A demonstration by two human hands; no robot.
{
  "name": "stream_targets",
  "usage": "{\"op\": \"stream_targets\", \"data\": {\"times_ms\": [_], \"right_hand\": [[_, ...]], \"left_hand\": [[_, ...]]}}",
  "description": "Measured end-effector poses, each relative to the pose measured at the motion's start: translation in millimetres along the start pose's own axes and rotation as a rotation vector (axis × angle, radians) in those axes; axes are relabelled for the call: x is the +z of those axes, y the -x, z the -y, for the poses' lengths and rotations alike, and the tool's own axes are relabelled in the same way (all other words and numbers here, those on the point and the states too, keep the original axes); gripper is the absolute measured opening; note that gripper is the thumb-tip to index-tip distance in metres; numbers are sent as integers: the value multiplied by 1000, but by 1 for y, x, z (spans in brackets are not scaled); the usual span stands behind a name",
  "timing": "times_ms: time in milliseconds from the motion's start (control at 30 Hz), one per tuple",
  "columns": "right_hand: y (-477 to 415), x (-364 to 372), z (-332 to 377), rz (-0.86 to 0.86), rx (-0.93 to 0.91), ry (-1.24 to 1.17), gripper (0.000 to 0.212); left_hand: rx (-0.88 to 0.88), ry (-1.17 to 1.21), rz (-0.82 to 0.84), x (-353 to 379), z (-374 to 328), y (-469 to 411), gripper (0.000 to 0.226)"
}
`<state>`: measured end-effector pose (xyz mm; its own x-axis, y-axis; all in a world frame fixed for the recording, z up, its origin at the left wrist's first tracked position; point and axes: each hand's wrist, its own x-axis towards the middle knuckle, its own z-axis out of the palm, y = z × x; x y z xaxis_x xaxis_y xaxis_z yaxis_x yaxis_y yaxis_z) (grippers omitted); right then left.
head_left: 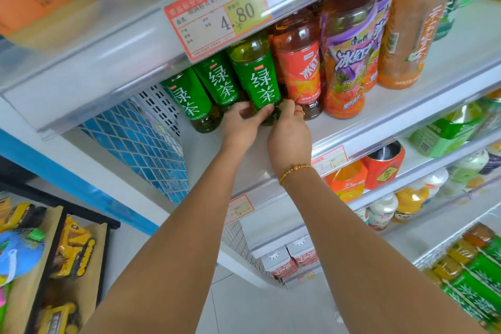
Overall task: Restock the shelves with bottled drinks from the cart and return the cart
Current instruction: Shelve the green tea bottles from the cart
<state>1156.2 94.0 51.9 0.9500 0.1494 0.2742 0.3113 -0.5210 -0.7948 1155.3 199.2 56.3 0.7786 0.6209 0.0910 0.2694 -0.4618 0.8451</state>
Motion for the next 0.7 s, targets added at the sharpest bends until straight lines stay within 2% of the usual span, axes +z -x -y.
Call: {"op": "stream_targets", "data": {"times_ms": [133, 233, 300, 333, 400, 467, 567, 633, 700], "right_hand": [[13, -25, -2, -48, -61, -241, 18], [35, -66, -17, -107, -155, -289, 6], [51, -100, -40, -102, -127, -216, 15], [59, -115, -57, -85, -89, -171, 21], [78, -144, -100, -39, 10, -83, 26], [98, -173, -151, 12, 156, 13, 27], [130, -215, -227, 49, 375, 166, 19], [150, -237, -276, 119, 563, 252, 16], [165, -253, -319, 273, 772, 328, 25]], "left_hand": [[-50, 27, -17, 4, 1, 0, 47], [79, -57, -161, 8, -9, 28, 32], [193, -80, -250, 17, -20, 68, 24], [250, -67, -220, 25, -26, 93, 31], [332, -48, -10, 51, -37, 143, 48], [340, -23, 235, 87, -38, 186, 51], [292, 16, 511, 150, -29, 229, 52], [184, -23, 676, 194, -13, 248, 45], [83, -111, 823, 235, 10, 265, 28]]}}
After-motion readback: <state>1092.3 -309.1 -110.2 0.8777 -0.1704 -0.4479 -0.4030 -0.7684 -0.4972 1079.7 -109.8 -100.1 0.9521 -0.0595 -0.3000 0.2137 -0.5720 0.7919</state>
